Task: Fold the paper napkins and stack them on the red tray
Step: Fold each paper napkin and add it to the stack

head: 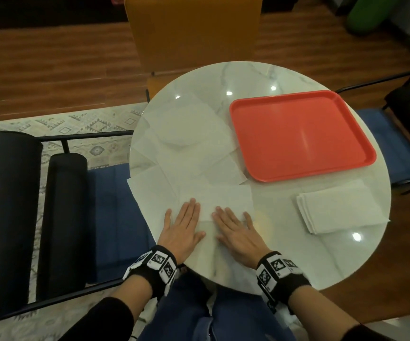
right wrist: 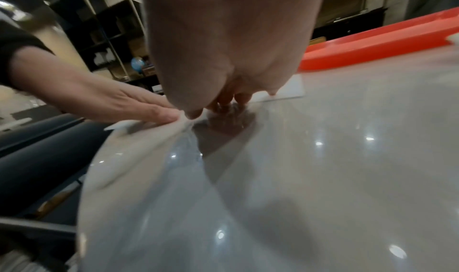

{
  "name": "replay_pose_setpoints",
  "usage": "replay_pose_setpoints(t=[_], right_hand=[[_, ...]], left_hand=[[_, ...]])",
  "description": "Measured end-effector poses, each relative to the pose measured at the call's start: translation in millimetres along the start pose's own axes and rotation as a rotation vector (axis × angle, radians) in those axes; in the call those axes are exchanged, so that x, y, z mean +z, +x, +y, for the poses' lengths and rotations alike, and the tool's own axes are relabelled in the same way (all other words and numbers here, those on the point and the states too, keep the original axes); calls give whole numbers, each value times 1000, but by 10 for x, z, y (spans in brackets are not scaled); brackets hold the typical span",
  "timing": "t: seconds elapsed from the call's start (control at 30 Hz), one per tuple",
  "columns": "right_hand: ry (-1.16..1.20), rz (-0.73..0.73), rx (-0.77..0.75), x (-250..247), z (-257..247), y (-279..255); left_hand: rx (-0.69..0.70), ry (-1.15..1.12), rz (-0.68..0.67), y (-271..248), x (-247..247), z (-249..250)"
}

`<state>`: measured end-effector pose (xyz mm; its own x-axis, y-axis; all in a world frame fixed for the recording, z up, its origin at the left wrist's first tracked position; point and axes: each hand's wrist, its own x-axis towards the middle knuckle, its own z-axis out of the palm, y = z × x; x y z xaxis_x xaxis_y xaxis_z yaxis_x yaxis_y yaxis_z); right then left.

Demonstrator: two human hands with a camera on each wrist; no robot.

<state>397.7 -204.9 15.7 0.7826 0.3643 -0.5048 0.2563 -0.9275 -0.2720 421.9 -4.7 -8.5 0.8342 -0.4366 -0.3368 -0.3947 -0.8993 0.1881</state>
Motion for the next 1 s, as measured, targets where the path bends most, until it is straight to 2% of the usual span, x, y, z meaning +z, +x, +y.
replay_pose_setpoints(t=[0.13, 0.23, 0.3, 0.47, 0.53, 0.67, 0.83, 0.93, 1.0], right_hand=[[44, 17, 149, 56, 329, -243], [57, 24, 248, 71, 439, -372], [68, 111, 281, 104, 429, -331], [-5, 478, 321, 83, 321, -116], [-22, 532, 333, 20, 303, -86], [22, 498, 335, -58, 322, -83], [355, 573, 293, -287, 356, -244], [665, 622, 307, -506, 434, -456], [864, 592, 319, -603, 534, -599]], left_hand=[[15, -18, 20, 8, 42, 1], [8, -21, -61, 12, 23, 8], [-5, -42, -54, 11, 4, 14], [0, 58, -14, 17, -55, 60], [25, 80, 44, 45, -131, 114], [71, 85, 108, 119, -200, 248], [121, -5, 209, 249, -375, 483], [160, -321, 192, 327, -567, 576], [148, -578, 122, 360, -698, 656]])
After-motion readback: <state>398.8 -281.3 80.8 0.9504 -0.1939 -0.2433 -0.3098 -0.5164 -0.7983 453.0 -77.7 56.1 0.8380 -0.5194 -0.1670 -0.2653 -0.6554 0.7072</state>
